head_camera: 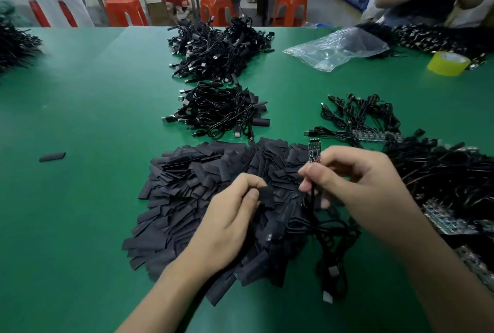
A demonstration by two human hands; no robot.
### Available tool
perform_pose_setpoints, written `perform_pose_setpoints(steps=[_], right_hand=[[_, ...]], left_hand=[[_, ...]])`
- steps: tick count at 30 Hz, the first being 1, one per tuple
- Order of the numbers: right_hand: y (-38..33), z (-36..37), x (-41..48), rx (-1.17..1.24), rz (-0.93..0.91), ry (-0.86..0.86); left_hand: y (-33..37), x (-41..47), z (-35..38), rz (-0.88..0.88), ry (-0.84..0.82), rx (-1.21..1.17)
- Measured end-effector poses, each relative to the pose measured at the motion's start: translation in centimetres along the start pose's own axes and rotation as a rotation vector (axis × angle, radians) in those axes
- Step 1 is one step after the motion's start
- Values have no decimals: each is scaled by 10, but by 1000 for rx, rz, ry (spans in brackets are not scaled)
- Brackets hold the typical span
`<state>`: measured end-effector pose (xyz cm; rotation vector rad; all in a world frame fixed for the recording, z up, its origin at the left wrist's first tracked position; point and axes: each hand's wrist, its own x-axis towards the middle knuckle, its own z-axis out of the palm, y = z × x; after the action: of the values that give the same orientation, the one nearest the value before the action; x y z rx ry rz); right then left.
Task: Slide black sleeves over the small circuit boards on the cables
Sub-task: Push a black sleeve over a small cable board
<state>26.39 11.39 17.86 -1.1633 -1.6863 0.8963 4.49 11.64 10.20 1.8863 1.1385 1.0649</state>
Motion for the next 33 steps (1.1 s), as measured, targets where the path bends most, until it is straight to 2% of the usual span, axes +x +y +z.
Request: perform_pose_setpoints(steps=[4, 6, 9, 13, 16, 20, 22, 24, 27, 30, 33], right_hand=[[0, 11, 0, 245, 122, 116], [1, 15, -1, 323, 147, 193], [-1, 19, -3, 358, 145, 273], [0, 24, -7, 333, 121, 342], [3, 27, -7, 207, 124, 267], [9, 28, -4, 122, 212, 116], [9, 25, -2, 127, 246, 102], [7, 20, 0, 185, 257, 166], [-3, 6, 2, 250, 158, 322], [-16, -12, 6, 257, -39, 452], [-25, -25, 10, 86, -210, 419]], left_hand=[[6, -3, 8, 34, -138, -26], [6, -4, 10, 49, -180, 63], [6, -5, 11, 102, -215, 248], [8, -6, 12, 115, -176, 227], [9, -5, 13, 129, -146, 164], [11, -6, 14, 151, -196, 103], [10, -6, 14, 162, -216, 113], [9, -6, 13, 165, -224, 115], [8, -5, 8, 133, -250, 111], [6, -3, 0, 59, -239, 26], [1, 0, -8, 19, -158, -7]])
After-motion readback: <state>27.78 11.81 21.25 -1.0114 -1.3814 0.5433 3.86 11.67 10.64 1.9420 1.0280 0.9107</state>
